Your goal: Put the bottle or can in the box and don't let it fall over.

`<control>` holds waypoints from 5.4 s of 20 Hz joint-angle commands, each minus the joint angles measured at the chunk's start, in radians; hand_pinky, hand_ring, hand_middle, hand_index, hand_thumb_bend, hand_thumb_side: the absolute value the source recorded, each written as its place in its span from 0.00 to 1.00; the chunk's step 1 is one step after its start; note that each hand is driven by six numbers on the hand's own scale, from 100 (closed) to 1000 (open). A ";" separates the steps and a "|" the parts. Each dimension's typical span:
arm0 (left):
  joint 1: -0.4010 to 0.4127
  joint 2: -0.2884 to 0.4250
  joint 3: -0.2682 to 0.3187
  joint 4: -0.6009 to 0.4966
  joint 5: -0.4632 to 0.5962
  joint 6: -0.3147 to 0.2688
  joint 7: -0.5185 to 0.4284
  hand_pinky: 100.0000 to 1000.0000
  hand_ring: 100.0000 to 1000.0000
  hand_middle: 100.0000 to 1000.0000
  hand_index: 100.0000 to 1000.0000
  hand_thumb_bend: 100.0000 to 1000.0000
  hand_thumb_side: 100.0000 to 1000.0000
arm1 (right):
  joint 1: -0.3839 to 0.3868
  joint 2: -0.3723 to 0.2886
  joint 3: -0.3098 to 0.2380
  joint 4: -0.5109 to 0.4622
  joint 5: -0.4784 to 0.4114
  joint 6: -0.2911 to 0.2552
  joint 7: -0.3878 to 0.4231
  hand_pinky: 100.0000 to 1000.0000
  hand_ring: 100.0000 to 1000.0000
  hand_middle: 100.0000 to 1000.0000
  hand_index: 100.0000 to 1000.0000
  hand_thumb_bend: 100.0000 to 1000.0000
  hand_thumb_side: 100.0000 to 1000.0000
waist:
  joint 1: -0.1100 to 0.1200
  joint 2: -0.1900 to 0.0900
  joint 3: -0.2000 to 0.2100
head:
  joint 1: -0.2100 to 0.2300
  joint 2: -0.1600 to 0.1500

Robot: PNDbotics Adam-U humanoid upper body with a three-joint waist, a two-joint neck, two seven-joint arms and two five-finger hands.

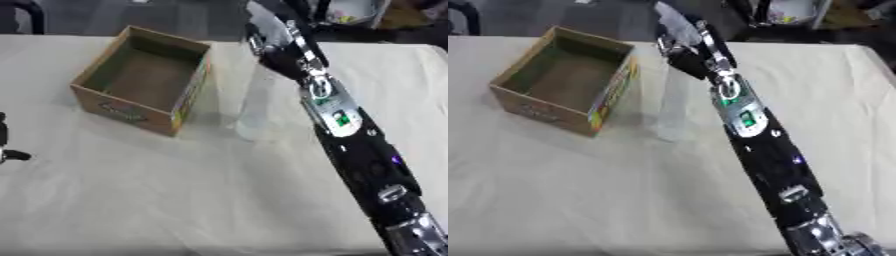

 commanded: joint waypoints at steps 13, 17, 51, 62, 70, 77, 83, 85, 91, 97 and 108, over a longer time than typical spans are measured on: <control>-0.010 0.011 -0.001 -0.015 0.004 -0.002 -0.002 0.46 1.00 0.89 0.79 0.36 0.69 | -0.059 -0.053 0.010 -0.083 -0.060 0.008 0.013 0.57 0.76 0.48 0.54 0.00 0.35 | 0.000 -0.016 0.022 | -0.004 -0.005; -0.014 0.012 -0.003 -0.015 0.006 -0.002 -0.004 0.46 1.00 0.89 0.79 0.36 0.69 | -0.072 -0.056 0.006 -0.079 -0.074 0.010 0.012 0.56 0.75 0.47 0.54 0.00 0.37 | -0.002 -0.015 0.038 | -0.012 -0.011; -0.132 -0.002 -0.080 -0.015 0.042 -0.005 -0.084 0.47 1.00 0.88 0.79 0.37 0.69 | -0.249 0.012 0.007 0.078 -0.086 -0.005 0.081 0.57 0.77 0.49 0.56 0.00 0.40 | -0.070 0.033 0.266 | -0.264 -0.120; -0.143 -0.010 -0.097 -0.011 0.055 -0.004 -0.098 0.47 1.00 0.88 0.79 0.37 0.68 | -0.268 0.017 0.033 0.037 -0.131 -0.033 0.046 0.57 0.76 0.49 0.56 0.00 0.42 | -0.073 0.021 0.290 | -0.294 -0.125; -0.169 -0.018 -0.111 -0.008 0.067 -0.003 -0.112 0.47 1.00 0.88 0.79 0.38 0.68 | -0.271 0.019 0.049 0.031 -0.133 -0.039 0.053 0.58 0.78 0.55 0.60 0.00 0.41 | -0.081 0.019 0.328 | -0.336 -0.130; -0.163 -0.014 -0.103 -0.005 0.064 -0.004 -0.104 0.46 1.00 0.88 0.79 0.38 0.68 | -0.223 0.014 0.062 0.065 -0.017 -0.110 0.232 0.74 1.00 1.00 1.00 0.00 0.57 | -0.082 0.022 0.292 | -0.323 -0.140; -0.148 -0.013 -0.088 0.001 0.055 -0.003 -0.088 0.46 1.00 0.88 0.79 0.38 0.68 | -0.161 -0.030 0.050 0.053 0.037 -0.177 0.341 0.79 1.00 1.00 1.00 0.00 0.66 | -0.073 0.018 0.229 | -0.288 -0.139; -0.138 -0.010 -0.081 0.003 0.051 -0.003 -0.081 0.46 1.00 0.88 0.79 0.38 0.68 | -0.127 -0.055 0.045 0.021 0.017 -0.182 0.341 0.78 1.00 1.00 1.00 0.00 0.66 | -0.070 0.015 0.198 | -0.269 -0.134; -0.090 0.008 -0.044 0.009 0.034 -0.003 -0.045 0.46 1.00 0.88 0.79 0.38 0.68 | 0.063 -0.123 0.008 -0.202 -0.161 -0.136 0.279 0.76 1.00 1.00 1.00 0.00 0.65 | -0.068 -0.004 0.057 | -0.149 -0.100; -0.063 0.017 -0.025 0.012 0.020 -0.003 -0.021 0.46 1.00 0.88 0.79 0.38 0.68 | 0.203 -0.176 -0.019 -0.371 -0.269 -0.064 0.224 0.74 1.00 1.00 1.00 0.00 0.63 | -0.068 -0.017 -0.018 | -0.076 -0.078; -0.014 0.035 0.016 0.013 -0.005 -0.001 0.023 0.46 1.00 0.88 0.79 0.38 0.69 | 0.489 -0.059 -0.140 -0.466 -0.237 -0.028 0.127 0.71 1.00 1.00 1.00 0.00 0.66 | -0.040 -0.017 -0.156 | 0.119 -0.023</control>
